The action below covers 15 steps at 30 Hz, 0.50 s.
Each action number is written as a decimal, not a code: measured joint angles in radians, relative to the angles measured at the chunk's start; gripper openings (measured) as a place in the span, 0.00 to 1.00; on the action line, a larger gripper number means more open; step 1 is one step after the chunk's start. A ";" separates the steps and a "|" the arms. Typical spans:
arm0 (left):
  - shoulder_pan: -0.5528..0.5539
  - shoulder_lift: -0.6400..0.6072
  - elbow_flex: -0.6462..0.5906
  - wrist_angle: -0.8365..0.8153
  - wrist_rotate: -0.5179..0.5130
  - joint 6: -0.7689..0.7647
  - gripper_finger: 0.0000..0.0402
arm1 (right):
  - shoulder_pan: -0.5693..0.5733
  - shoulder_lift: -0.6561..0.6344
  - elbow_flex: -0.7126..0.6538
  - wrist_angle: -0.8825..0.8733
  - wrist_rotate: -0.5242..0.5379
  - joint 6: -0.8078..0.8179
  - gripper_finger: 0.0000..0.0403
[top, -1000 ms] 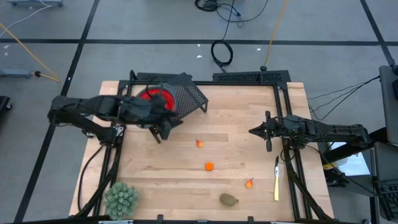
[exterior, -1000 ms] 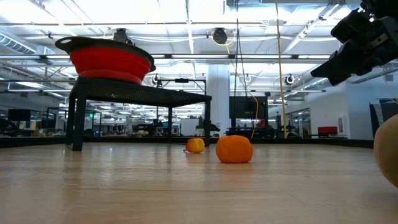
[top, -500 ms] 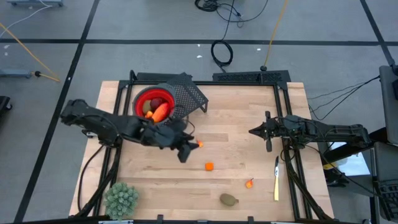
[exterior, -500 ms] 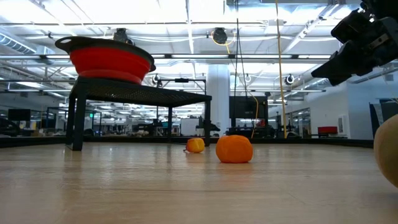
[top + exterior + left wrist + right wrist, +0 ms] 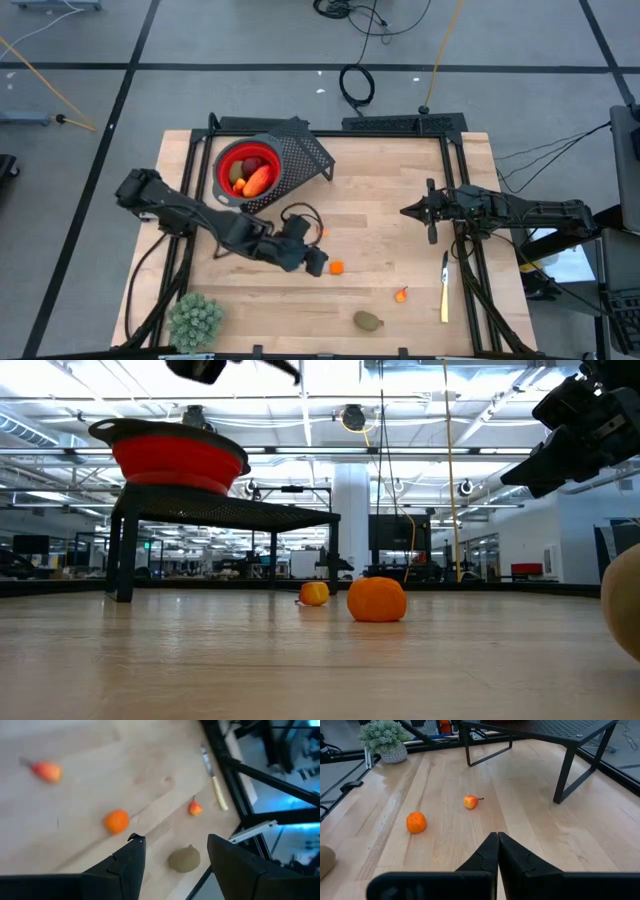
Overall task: Pick & Place Fruit
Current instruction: Put the peach into the red strainer bowl on the shelf
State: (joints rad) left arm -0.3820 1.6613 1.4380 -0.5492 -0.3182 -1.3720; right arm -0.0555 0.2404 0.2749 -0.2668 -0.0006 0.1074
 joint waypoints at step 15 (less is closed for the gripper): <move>0.005 0.170 0.000 -0.005 -0.001 -0.399 0.53 | 0.000 0.000 0.000 0.000 -0.001 0.000 0.00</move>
State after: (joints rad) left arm -0.3773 1.8312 1.4380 -0.5543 -0.3187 -1.7709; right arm -0.0555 0.2405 0.2749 -0.2672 -0.0013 0.1070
